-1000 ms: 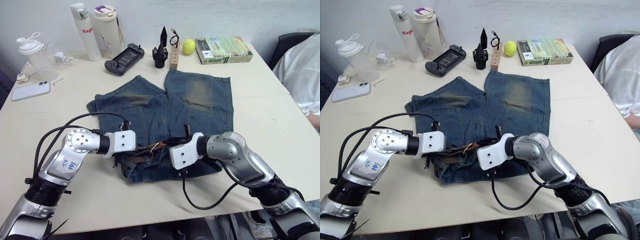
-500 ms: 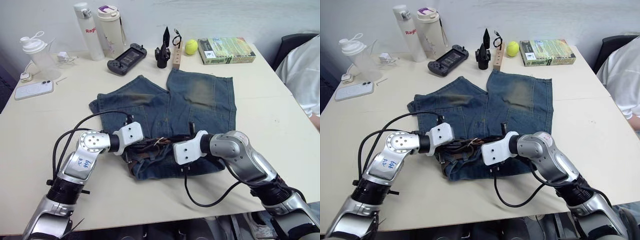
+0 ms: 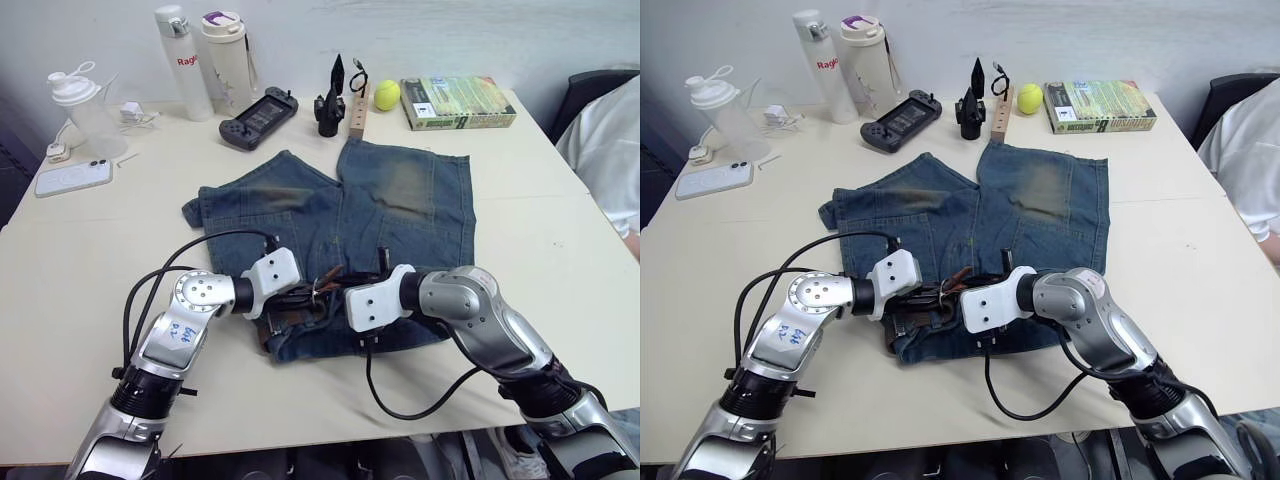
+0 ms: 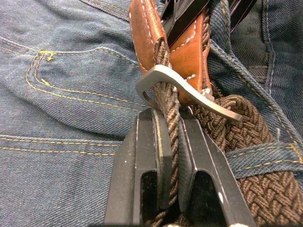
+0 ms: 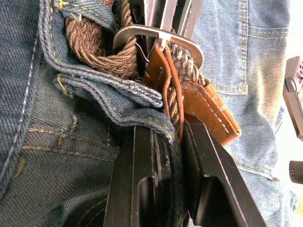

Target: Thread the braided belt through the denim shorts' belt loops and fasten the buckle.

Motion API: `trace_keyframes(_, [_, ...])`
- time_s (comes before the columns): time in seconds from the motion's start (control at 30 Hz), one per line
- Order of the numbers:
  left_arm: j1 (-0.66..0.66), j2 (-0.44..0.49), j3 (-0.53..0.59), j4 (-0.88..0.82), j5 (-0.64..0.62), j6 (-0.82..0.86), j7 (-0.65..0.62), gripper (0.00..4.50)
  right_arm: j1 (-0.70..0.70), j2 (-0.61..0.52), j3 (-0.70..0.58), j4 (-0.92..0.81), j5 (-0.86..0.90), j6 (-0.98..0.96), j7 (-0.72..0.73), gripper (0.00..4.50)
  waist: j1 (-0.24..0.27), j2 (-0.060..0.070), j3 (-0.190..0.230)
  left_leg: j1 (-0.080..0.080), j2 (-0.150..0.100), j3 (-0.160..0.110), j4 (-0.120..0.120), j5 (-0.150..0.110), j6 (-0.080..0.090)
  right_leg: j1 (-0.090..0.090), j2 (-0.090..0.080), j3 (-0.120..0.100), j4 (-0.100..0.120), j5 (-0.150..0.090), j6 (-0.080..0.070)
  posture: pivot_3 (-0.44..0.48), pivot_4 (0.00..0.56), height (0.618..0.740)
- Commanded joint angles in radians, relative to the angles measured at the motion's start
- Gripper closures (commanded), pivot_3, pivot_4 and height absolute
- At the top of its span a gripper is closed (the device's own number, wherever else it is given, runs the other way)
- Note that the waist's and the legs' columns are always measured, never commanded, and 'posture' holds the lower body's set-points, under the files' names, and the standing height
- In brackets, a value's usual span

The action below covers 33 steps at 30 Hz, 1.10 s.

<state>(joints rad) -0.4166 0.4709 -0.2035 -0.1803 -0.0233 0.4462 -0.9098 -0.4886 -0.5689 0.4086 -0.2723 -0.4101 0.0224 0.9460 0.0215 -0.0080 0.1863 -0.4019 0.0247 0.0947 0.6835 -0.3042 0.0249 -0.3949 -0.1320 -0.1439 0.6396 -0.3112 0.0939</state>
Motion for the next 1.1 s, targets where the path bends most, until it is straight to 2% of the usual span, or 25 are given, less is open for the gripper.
trace_keyframes(0.03, [-0.025, -0.063, -0.053, -0.043, -0.071, 0.000, -0.023, 4.32, 0.012, 0.043, 0.048, -0.095, 0.036, -0.019, 0.013, 4.41, 0.001, 0.000, 0.000, 0.000, 0.000, 0.000, 0.000, 0.000, 0.000, 0.000, 0.000, 0.000, 0.000, 0.000, 0.000, 0.000, 0.150, 0.717])
trace_keyframes(0.17, [-0.012, -0.069, -0.051, -0.049, -0.079, 0.030, -0.022, 4.32, 0.036, 0.044, 0.044, -0.125, 0.046, 0.060, 0.041, 4.41, 0.002, 0.000, 0.000, 0.000, 0.000, 0.000, 0.000, 0.000, 0.000, 0.000, 0.000, 0.000, 0.000, 0.000, 0.000, 0.000, 0.150, 0.717])
trace_keyframes(0.23, [-0.007, -0.074, -0.053, -0.047, -0.083, 0.048, -0.022, 4.32, 0.069, 0.054, 0.023, -0.161, 0.062, 0.166, 0.053, 4.41, 0.003, 0.000, 0.000, 0.000, 0.000, 0.000, 0.000, 0.000, 0.000, 0.000, 0.000, 0.000, 0.000, 0.000, 0.000, 0.000, 0.150, 0.717])
trace_keyframes(0.3, [-0.005, -0.082, -0.053, -0.043, -0.091, 0.063, -0.024, 4.32, 0.101, 0.069, -0.005, -0.206, 0.078, 0.279, 0.057, 3.39, 0.004, 0.000, 0.000, 0.000, 0.000, -0.001, 0.000, 0.000, 0.000, 0.001, 0.000, 0.000, 0.000, 0.000, 0.000, 0.000, 0.150, 0.717])
trace_keyframes(0.53, [0.021, -0.085, -0.070, -0.038, -0.095, 0.061, -0.029, 4.32, 0.161, 0.059, -0.092, -0.411, 0.191, 0.632, 0.119, 0.26, 0.003, 0.000, 0.000, 0.000, 0.000, -0.001, 0.000, 0.000, 0.001, 0.001, 0.000, 0.000, 0.000, 0.000, 0.000, 0.000, 0.150, 0.717])
trace_keyframes(0.57, [0.025, -0.084, -0.071, -0.039, -0.097, 0.061, -0.030, 4.32, 0.162, 0.052, -0.106, -0.432, 0.204, 0.665, 0.121, 0.02, 0.004, 0.000, 0.000, 0.000, 0.000, -0.001, 0.000, 0.000, 0.001, 0.001, 0.000, 0.000, 0.000, 0.000, 0.000, 0.000, 0.150, 0.717])
trace_keyframes(0.83, [0.029, -0.079, -0.084, -0.034, -0.100, 0.049, -0.021, 4.32, 0.080, -0.003, -0.302, -0.542, 0.407, 0.951, 0.127, 0.02, 0.004, 0.000, 0.000, 0.000, -0.001, -0.002, 0.000, -0.001, 0.002, 0.001, -0.001, 0.002, -0.002, 0.000, 0.000, 0.000, 0.150, 0.717])
trace_keyframes(0.93, [0.028, -0.076, -0.088, -0.033, -0.102, 0.047, -0.019, 4.32, 0.027, -0.032, -0.339, -0.510, 0.449, 0.948, 0.102, 0.02, 0.004, 0.000, 0.000, 0.000, -0.001, -0.003, 0.000, -0.001, 0.002, 0.002, -0.001, 0.006, -0.002, 0.000, 0.000, 0.000, 0.150, 0.717])
trace_keyframes(1.1, [0.027, -0.074, -0.092, -0.032, -0.099, 0.043, -0.016, 4.32, -0.006, -0.120, -0.227, -0.412, 0.399, 0.737, 0.062, 0.02, 0.003, 0.000, 0.000, 0.000, -0.002, -0.002, 0.000, -0.001, 0.002, 0.002, -0.002, 0.007, -0.002, 0.000, 0.000, 0.000, 0.150, 0.717])
